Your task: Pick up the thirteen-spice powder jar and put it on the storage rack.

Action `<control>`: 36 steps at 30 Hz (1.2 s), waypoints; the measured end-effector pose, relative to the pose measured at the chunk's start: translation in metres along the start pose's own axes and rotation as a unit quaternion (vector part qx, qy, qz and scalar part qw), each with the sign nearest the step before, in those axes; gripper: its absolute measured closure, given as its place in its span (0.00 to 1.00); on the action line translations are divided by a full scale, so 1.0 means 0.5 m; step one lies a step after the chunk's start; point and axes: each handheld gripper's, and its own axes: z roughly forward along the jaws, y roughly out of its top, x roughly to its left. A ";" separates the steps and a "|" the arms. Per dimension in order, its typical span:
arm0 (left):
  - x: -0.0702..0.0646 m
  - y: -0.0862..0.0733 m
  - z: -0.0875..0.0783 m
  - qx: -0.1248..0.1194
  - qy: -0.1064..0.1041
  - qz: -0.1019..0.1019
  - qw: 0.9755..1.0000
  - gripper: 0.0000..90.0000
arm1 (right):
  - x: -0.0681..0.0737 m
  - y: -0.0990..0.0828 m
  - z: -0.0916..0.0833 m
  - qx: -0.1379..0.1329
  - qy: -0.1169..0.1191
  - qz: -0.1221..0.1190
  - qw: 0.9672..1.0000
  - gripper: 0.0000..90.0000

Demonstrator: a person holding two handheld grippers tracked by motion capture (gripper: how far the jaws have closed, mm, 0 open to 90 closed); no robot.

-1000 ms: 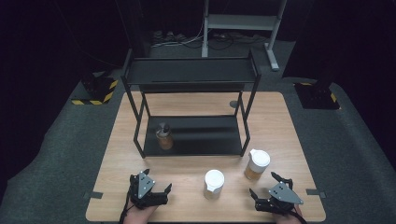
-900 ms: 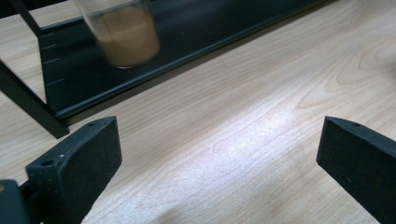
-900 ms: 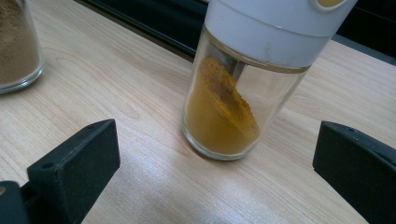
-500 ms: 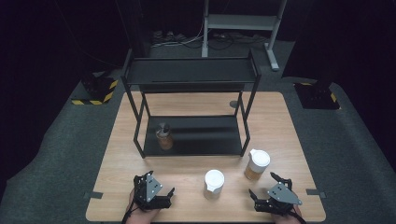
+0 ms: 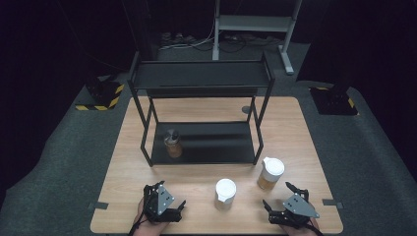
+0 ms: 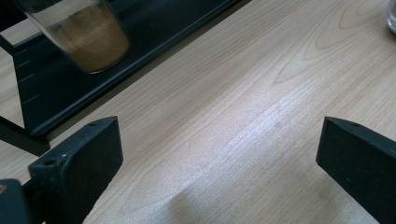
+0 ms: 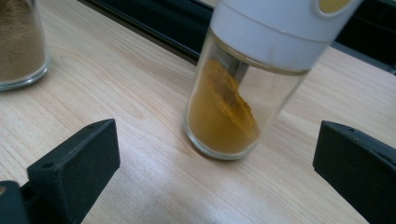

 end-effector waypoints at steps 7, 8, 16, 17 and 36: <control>0.001 -0.001 0.000 -0.001 -0.004 0.004 1.000 0.01 | -0.005 0.004 -0.017 -0.009 -0.006 0.004 1.000 0.00; 0.001 -0.001 0.000 -0.002 -0.004 0.005 1.000 0.01 | -0.004 0.005 -0.020 -0.011 -0.006 0.003 1.000 0.00; 0.000 0.000 -0.001 -0.001 -0.006 0.011 1.000 0.01 | -0.002 0.016 -0.041 -0.017 -0.004 0.005 1.000 0.00; 0.001 -0.001 -0.001 -0.001 -0.006 0.010 1.000 0.01 | -0.001 0.016 -0.043 -0.017 -0.003 0.006 1.000 0.00; 0.003 -0.004 -0.002 -0.005 -0.010 0.010 1.000 0.01 | 0.014 0.044 -0.066 -0.038 0.017 0.011 0.999 0.00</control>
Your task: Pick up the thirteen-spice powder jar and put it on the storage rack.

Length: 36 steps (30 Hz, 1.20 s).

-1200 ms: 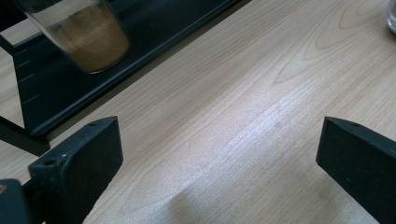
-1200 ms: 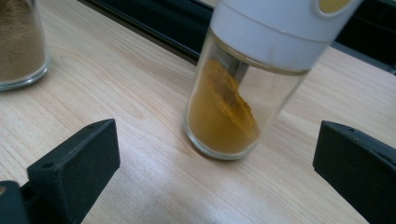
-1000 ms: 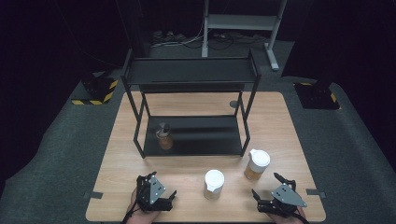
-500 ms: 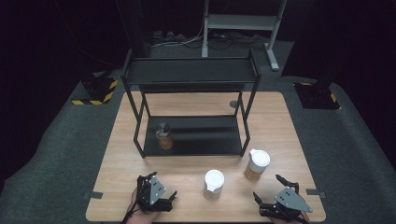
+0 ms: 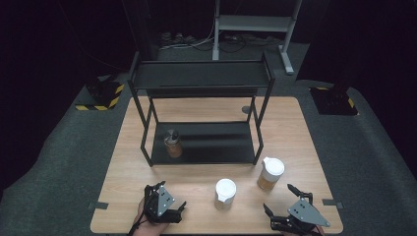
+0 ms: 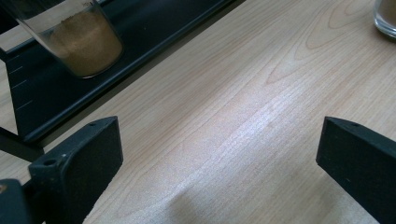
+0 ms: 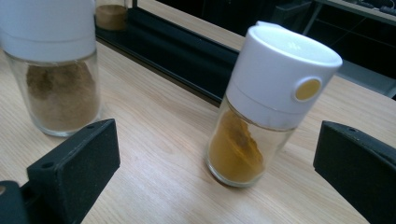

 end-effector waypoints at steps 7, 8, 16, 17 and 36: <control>0.000 -0.002 -0.001 -0.003 0.000 0.000 1.000 0.01 | 0.006 0.008 -0.004 -0.008 0.007 0.004 1.000 0.00; 0.000 -0.002 -0.001 -0.003 0.000 0.000 1.000 0.01 | 0.007 0.009 -0.005 -0.010 0.009 0.007 1.000 0.00; -0.003 -0.005 -0.003 -0.007 0.003 0.003 1.000 0.01 | 0.014 0.015 -0.004 -0.016 0.020 0.014 1.000 0.00; -0.003 -0.005 -0.003 -0.007 0.003 0.003 1.000 0.01 | 0.014 0.015 -0.004 -0.016 0.020 0.014 1.000 0.00; -0.001 -0.006 -0.003 -0.008 -0.002 0.007 1.000 0.01 | 0.056 0.036 0.025 -0.026 0.075 0.006 0.997 0.00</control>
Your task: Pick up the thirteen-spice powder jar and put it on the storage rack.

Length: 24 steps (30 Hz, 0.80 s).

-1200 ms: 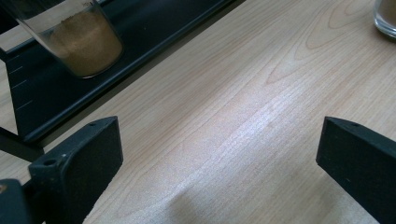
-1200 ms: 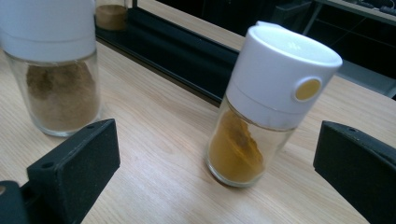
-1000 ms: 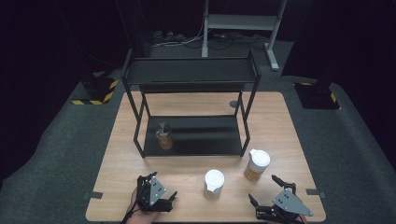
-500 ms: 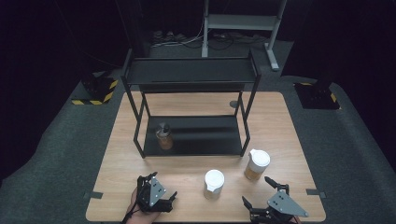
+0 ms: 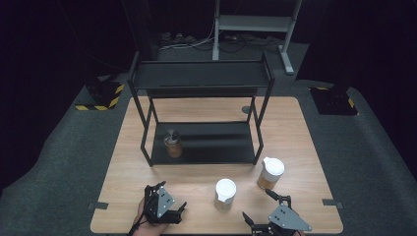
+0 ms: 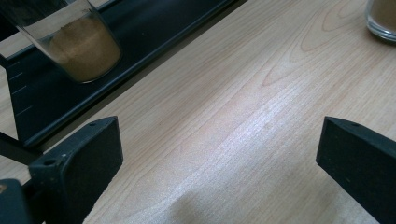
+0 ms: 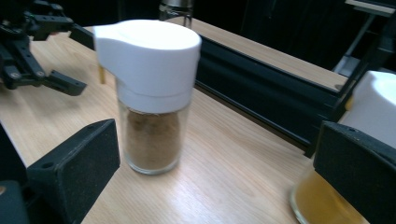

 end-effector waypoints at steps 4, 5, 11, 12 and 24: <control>0.001 0.000 0.000 0.000 0.000 -0.001 1.000 0.01 | 0.004 0.003 0.005 -0.004 0.009 0.001 1.000 0.00; 0.001 0.000 0.000 0.000 -0.001 -0.001 1.000 0.01 | 0.005 0.003 0.007 -0.005 0.011 0.002 1.000 0.00; 0.003 0.000 0.000 0.000 -0.004 0.000 1.000 0.01 | 0.014 0.009 0.016 -0.010 0.024 0.004 1.000 0.00; 0.004 0.001 0.000 0.001 -0.005 0.001 1.000 0.01 | 0.016 0.009 0.018 -0.011 0.025 0.003 1.000 0.00; 0.004 0.001 0.000 0.001 -0.007 0.003 1.000 0.01 | 0.032 0.010 0.044 -0.010 0.041 0.005 0.999 0.00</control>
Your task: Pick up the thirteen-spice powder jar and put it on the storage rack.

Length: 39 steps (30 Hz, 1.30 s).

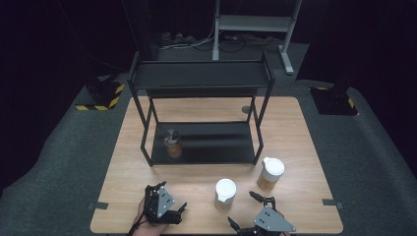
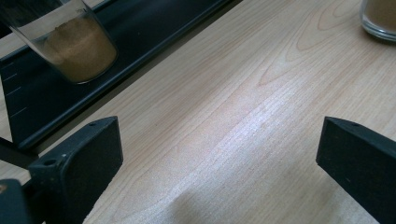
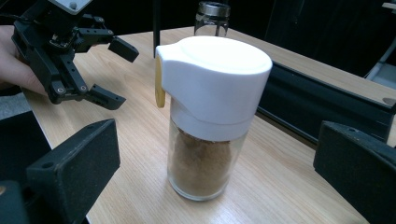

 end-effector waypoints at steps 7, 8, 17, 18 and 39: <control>-0.001 0.000 0.000 -0.001 -0.001 0.002 1.000 0.01 | 0.000 -0.004 0.025 0.005 0.004 0.014 1.000 0.00; 0.000 0.000 0.000 -0.001 -0.001 0.001 1.000 0.01 | 0.000 -0.004 0.028 0.006 0.004 0.013 1.000 0.00; 0.002 -0.001 0.001 -0.001 -0.004 0.000 1.000 0.01 | -0.001 -0.011 0.049 0.009 -0.004 0.015 1.000 0.00; 0.002 -0.001 0.001 -0.001 -0.004 0.000 1.000 0.01 | -0.001 -0.011 0.051 0.010 -0.004 0.015 1.000 0.00; 0.005 -0.003 0.000 -0.004 -0.007 -0.002 1.000 0.01 | -0.017 -0.025 0.110 0.002 0.014 0.027 1.000 0.21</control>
